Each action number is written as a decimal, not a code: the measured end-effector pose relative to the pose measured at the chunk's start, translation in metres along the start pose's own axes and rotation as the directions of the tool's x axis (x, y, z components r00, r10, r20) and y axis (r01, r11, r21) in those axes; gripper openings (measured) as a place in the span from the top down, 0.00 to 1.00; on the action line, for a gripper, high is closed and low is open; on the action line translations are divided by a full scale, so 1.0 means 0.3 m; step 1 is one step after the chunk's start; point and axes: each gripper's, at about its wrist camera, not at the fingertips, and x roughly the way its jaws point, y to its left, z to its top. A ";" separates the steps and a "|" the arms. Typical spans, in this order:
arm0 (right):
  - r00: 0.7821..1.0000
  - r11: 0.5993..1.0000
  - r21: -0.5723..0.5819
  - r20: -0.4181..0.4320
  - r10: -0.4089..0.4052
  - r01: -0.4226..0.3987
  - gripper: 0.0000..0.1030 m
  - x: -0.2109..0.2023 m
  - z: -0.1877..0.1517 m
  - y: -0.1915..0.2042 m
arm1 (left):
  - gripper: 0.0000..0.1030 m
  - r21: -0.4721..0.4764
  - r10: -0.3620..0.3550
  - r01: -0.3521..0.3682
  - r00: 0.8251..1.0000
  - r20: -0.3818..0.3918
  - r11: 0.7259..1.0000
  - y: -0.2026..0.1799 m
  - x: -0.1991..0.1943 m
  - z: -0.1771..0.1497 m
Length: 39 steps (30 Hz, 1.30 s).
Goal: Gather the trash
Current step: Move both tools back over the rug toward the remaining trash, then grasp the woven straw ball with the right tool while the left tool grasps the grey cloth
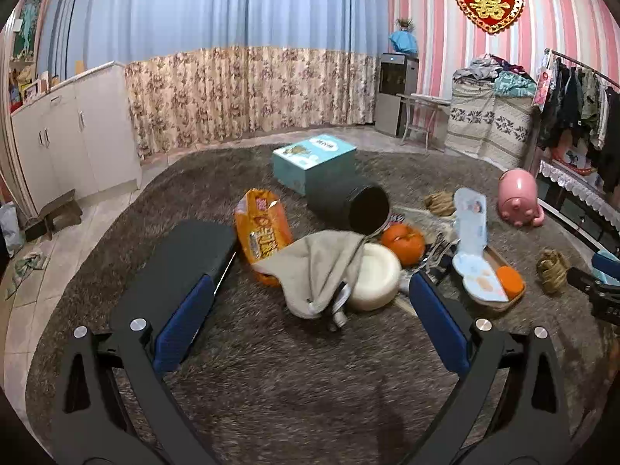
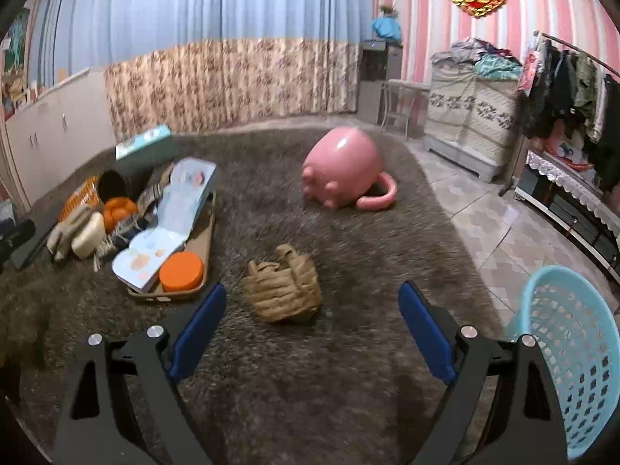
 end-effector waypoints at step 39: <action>0.992 0.995 0.087 0.116 -0.048 0.038 0.59 -0.223 -0.016 -0.204 | 0.90 0.068 -0.105 0.102 0.993 0.045 0.992 -0.132 -0.039 0.128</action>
